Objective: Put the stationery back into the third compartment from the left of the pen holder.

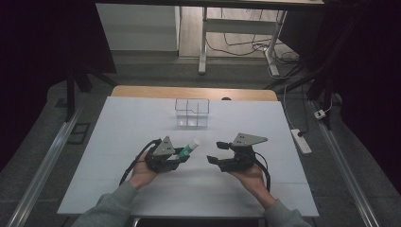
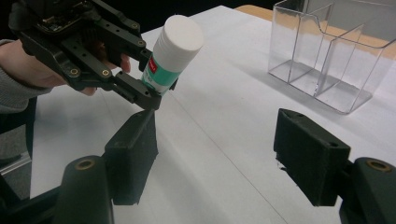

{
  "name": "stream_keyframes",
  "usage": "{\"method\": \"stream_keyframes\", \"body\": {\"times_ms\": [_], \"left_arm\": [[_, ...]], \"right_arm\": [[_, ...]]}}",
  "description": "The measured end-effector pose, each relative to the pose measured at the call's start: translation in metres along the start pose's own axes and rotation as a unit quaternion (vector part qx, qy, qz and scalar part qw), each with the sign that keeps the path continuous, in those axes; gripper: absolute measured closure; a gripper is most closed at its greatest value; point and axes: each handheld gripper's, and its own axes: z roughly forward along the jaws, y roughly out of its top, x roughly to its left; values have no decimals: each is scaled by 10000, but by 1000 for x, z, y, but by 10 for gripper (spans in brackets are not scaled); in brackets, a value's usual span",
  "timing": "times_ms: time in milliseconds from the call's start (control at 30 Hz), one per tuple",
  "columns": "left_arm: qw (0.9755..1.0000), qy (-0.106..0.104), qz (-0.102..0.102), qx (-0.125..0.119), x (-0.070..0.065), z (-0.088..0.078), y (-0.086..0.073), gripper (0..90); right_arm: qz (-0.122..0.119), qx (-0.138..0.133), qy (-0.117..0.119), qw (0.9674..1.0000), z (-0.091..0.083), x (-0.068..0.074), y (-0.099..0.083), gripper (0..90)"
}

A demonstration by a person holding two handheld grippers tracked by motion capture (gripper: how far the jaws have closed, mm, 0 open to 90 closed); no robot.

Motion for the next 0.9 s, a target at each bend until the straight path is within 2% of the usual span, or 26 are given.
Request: {"method": "stream_keyframes", "body": {"times_ms": [267,400,567,900], "left_arm": [[9999,-138,-69,-69,-3,4,2,651],[9999,-140,-68,-72,-5,6,3,651],[9998,-160,-7,-67,-10,11,4,650],[9995,-210,240,1,-23,24,9,650]], "right_arm": [[41,-62,36,10000,2,3,0,294],[52,-106,26,9999,4,4,-1,296],[139,-130,79,9998,7,5,-1,296],[234,-142,217,9994,17,10,-2,314]]}}
